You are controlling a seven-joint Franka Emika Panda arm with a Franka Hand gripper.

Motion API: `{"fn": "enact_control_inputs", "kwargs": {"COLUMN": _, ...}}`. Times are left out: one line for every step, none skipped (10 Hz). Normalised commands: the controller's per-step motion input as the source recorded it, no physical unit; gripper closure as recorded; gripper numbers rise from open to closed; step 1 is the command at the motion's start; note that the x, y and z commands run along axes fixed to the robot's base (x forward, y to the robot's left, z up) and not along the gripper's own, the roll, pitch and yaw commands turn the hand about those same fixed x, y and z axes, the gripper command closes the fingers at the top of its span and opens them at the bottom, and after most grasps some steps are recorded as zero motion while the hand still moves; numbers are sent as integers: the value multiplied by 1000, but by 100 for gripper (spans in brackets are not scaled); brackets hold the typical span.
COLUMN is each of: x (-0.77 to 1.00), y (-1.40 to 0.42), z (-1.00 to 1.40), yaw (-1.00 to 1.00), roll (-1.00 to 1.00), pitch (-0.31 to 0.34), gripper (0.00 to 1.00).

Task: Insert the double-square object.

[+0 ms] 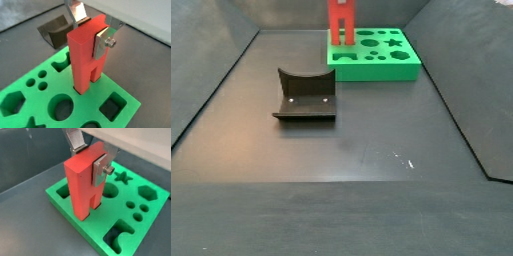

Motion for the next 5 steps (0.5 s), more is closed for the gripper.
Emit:
{"fn": "enact_control_inputs", "kwargs": {"x": 11, "y": -31, "z": -314, "yaw": 0, "roll": -51, "pitch": -116, "gripper": 100}}
{"fn": "enact_control_inputs", "kwargs": {"x": 0, "y": -69, "z": -220, "yaw": 0, "roll": -177, "pitch": -70, "gripper": 100}}
{"fn": "enact_control_inputs", "kwargs": {"x": 0, "y": -129, "z": -143, "yaw": -17, "roll": -190, "pitch": -40, "gripper": 100}}
{"fn": "enact_control_inputs", "kwargs": {"x": 0, "y": -103, "z": -111, "yaw": 0, "roll": -59, "pitch": -14, "gripper": 100}}
{"fn": "enact_control_inputs", "kwargs": {"x": 0, "y": -131, "z": -171, "yaw": 0, "roll": 0, "pitch": -10, "gripper": 100}}
